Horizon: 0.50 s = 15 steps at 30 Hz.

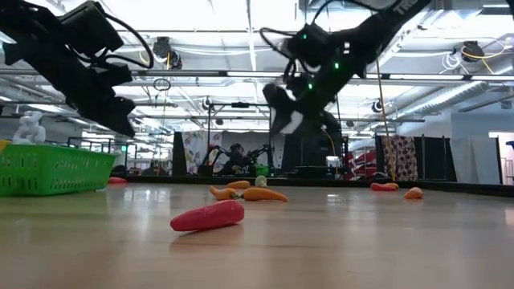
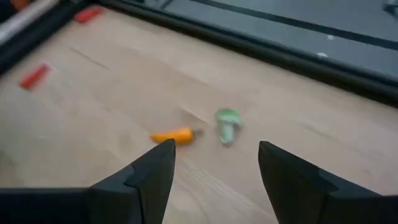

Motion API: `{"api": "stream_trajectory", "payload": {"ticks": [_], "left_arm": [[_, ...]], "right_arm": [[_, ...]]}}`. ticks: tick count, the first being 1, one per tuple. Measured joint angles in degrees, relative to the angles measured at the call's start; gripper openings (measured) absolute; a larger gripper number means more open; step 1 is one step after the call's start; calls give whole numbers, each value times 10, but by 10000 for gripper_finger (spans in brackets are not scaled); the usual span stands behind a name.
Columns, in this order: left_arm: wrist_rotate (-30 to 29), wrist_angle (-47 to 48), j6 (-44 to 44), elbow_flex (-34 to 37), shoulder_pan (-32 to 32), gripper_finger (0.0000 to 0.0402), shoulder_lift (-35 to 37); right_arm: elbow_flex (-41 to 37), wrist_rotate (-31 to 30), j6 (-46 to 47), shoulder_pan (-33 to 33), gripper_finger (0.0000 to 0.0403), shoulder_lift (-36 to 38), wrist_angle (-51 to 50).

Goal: Sort produce into baskets
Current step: Put the green mushroom into the green bin

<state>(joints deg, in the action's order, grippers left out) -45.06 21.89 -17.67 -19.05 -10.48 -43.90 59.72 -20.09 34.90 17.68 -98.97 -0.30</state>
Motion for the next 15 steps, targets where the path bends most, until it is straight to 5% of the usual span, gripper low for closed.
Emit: {"api": "stream_trajectory", "payload": {"ticks": [8,15], "left_arm": [[-19,-4,2,0,-2,176,0],[-18,-3,5,0,-1,176,0]], "right_arm": [[-5,-92,-5,-26,221,-83,125],[-6,-111,-5,-28,221,-157,172]]}}
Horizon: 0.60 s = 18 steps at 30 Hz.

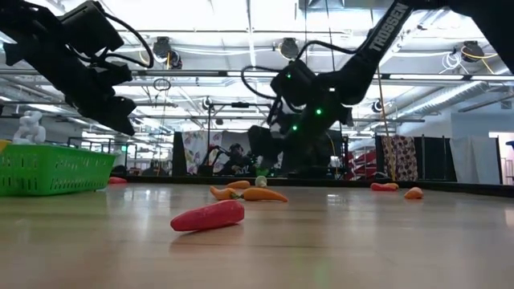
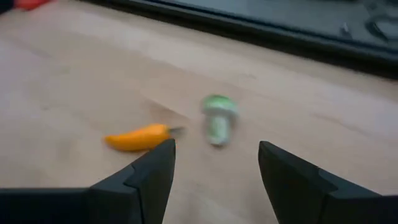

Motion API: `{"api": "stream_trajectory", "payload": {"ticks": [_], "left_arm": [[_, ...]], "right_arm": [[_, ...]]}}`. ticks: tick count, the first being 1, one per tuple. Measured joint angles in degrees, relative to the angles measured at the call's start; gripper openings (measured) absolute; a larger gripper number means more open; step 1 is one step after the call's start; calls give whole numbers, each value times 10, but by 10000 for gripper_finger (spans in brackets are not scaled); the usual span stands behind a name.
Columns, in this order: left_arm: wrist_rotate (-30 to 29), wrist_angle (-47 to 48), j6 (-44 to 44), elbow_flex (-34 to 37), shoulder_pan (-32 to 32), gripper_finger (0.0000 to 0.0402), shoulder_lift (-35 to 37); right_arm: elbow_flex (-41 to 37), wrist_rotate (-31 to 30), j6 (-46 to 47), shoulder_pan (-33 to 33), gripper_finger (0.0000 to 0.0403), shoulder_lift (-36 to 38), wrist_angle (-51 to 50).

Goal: Sort produce into baskets
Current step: Put the green mushroom into the green bin

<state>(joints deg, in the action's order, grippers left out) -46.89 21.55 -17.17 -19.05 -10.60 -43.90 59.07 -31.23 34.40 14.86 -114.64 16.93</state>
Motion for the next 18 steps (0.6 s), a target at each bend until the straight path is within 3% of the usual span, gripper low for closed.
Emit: {"api": "stream_trajectory", "payload": {"ticks": [4,11,14,18], "left_arm": [[0,0,9,0,0,176,0],[-7,1,16,0,0,176,0],[-13,-1,20,0,0,176,0],[-18,-3,26,0,0,176,0]], "right_arm": [[1,-12,-43,-19,221,-16,20],[1,-42,-16,-25,221,-32,22],[3,-28,-7,-24,221,-64,60],[3,-54,-8,-26,221,-102,113]]}}
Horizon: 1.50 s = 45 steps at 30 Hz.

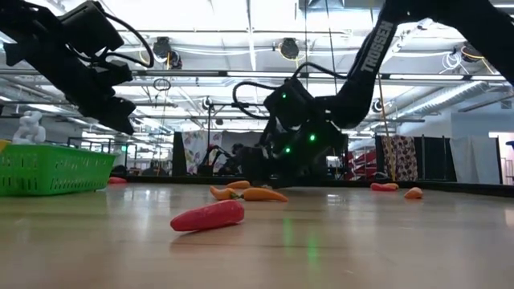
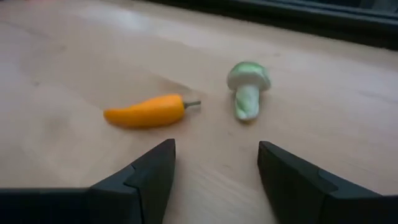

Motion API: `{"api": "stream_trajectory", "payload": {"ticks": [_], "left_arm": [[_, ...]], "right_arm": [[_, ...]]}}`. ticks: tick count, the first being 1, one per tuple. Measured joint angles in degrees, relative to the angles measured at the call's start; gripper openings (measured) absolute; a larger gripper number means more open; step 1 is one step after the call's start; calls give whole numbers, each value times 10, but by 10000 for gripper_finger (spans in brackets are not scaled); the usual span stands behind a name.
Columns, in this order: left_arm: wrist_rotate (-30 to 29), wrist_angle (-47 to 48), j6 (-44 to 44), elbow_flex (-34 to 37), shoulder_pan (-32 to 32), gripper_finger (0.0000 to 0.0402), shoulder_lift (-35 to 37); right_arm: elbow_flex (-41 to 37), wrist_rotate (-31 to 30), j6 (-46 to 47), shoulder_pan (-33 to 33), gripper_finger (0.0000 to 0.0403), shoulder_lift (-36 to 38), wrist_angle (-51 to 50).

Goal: Sort produce into baskets
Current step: Put the green mushroom into the green bin

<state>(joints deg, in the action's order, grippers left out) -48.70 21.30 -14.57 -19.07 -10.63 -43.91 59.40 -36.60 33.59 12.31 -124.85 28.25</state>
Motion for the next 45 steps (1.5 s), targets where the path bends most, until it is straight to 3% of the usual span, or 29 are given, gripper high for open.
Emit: {"api": "stream_trajectory", "payload": {"ticks": [4,20,26,37,45], "left_arm": [[-7,-1,0,0,0,176,0],[-25,-18,19,0,0,176,0],[-26,-41,36,0,-8,176,0],[-26,-90,89,0,-14,176,0],[-26,-89,91,0,-14,176,0]], "right_arm": [[0,-35,-17,-3,221,-17,38],[-1,-15,-30,41,214,-19,67],[-1,-12,-35,42,166,-19,67],[-2,10,-59,42,11,-19,69],[-3,20,-104,31,1,20,50]]}}
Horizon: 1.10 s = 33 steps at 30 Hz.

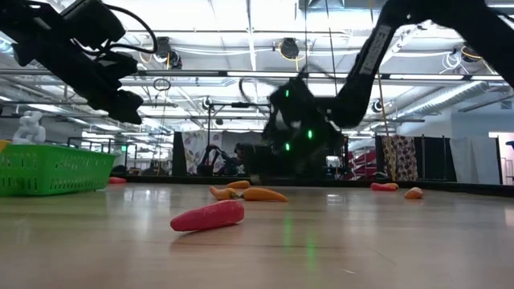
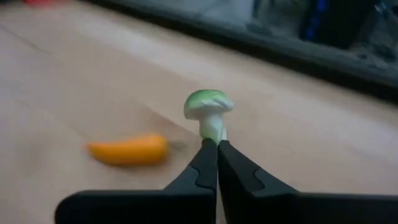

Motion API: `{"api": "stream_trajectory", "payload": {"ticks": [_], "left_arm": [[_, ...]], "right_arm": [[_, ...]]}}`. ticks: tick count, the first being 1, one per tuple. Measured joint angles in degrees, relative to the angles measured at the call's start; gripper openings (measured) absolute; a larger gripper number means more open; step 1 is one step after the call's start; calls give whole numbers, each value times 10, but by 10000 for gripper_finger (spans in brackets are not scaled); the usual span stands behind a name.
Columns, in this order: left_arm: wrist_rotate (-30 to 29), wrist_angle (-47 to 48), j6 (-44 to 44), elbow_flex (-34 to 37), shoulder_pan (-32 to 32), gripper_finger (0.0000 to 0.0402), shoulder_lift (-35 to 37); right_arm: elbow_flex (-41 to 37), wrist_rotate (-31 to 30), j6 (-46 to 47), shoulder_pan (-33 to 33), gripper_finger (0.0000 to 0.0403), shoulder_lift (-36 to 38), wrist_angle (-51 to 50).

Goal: Sort produce into baskets
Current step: Put the green mushroom into the green bin

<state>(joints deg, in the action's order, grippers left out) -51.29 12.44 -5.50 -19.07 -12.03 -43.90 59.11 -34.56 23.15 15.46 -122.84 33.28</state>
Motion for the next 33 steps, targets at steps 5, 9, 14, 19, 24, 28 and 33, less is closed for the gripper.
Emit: {"api": "stream_trajectory", "payload": {"ticks": [5,9,14,19,24,28,33], "left_arm": [[0,5,0,0,0,176,0],[0,14,0,0,0,176,0],[-14,34,-14,0,0,176,0],[-53,36,-16,0,0,176,0],[-71,42,-28,-1,-6,176,0],[-70,57,-47,-1,-8,176,0],[-96,45,-40,-1,-11,176,0]], "right_arm": [[2,21,-33,-29,0,73,8],[7,72,-23,-68,0,92,21],[69,80,-24,-132,0,64,22],[205,81,-72,-193,0,-18,-8],[375,80,-112,-222,0,-124,-99],[503,80,-129,-229,0,-194,-177],[611,112,-158,-231,0,-259,-199]]}}
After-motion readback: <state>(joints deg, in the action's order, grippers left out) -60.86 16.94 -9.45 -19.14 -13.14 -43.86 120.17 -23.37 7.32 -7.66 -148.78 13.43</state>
